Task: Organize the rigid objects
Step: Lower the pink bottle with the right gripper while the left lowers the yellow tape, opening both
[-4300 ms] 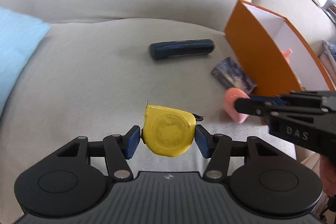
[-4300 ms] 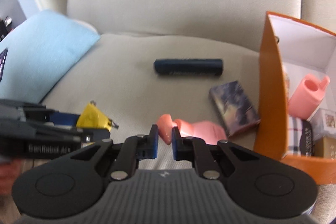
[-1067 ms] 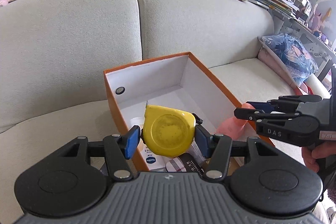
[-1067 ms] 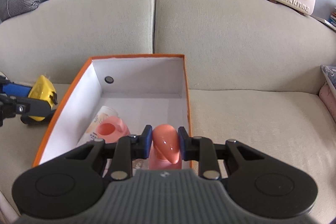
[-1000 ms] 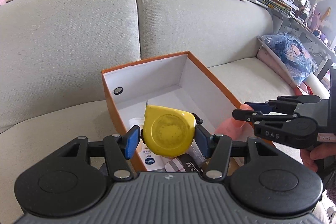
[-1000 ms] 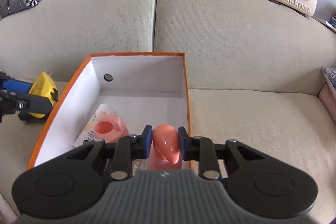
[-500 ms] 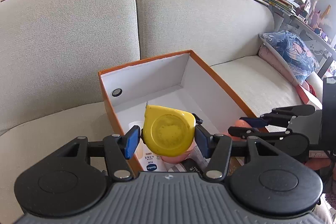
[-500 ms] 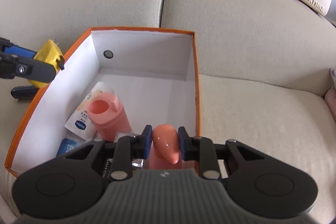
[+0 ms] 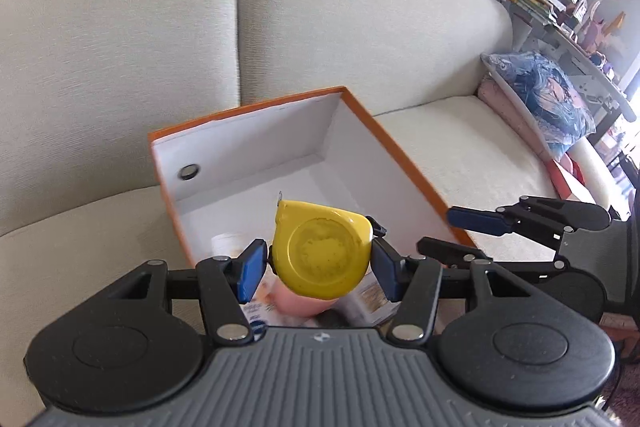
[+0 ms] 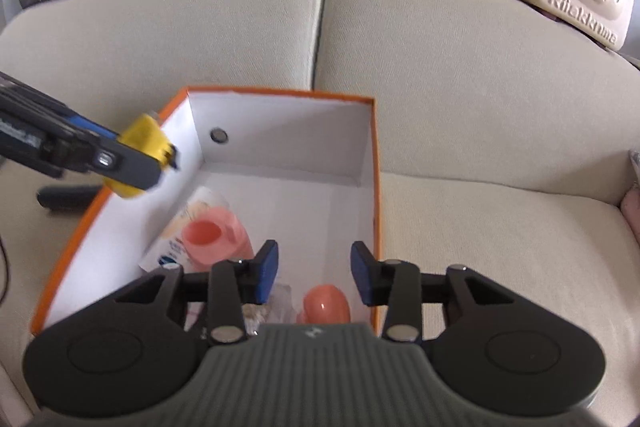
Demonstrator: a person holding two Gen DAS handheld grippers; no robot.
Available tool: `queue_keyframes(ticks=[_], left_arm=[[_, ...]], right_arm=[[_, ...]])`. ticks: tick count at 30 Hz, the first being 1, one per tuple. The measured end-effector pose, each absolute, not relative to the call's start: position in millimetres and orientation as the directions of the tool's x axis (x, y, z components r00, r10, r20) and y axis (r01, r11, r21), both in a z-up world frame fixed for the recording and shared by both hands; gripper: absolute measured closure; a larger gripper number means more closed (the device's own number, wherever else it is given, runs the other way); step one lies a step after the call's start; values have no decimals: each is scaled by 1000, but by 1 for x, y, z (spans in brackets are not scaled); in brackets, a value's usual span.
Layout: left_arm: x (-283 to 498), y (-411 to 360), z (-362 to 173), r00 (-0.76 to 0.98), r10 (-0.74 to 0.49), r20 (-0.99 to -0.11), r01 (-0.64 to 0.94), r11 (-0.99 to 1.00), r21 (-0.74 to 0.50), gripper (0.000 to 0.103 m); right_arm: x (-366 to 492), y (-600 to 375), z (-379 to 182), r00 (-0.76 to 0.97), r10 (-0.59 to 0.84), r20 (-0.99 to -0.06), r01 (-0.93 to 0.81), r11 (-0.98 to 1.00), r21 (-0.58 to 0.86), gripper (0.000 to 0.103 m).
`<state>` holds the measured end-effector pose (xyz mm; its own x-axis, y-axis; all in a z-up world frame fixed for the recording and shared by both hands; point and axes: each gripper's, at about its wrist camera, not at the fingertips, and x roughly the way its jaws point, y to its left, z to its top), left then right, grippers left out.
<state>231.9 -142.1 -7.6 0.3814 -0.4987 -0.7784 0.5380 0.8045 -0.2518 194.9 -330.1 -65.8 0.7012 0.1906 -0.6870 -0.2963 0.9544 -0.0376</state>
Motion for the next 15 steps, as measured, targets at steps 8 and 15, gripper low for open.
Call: queue_keyframes(ticks=[8, 15], left_arm=[[299, -179, -32, 252, -424, -870, 451, 847, -282, 38], [334, -197, -71, 156, -376, -914, 346, 887, -306, 38]], right_arm=[[234, -328, -59, 697, 193, -691, -300, 953, -37, 62], [257, -323, -67, 706, 187, -683, -294, 955, -43, 62]])
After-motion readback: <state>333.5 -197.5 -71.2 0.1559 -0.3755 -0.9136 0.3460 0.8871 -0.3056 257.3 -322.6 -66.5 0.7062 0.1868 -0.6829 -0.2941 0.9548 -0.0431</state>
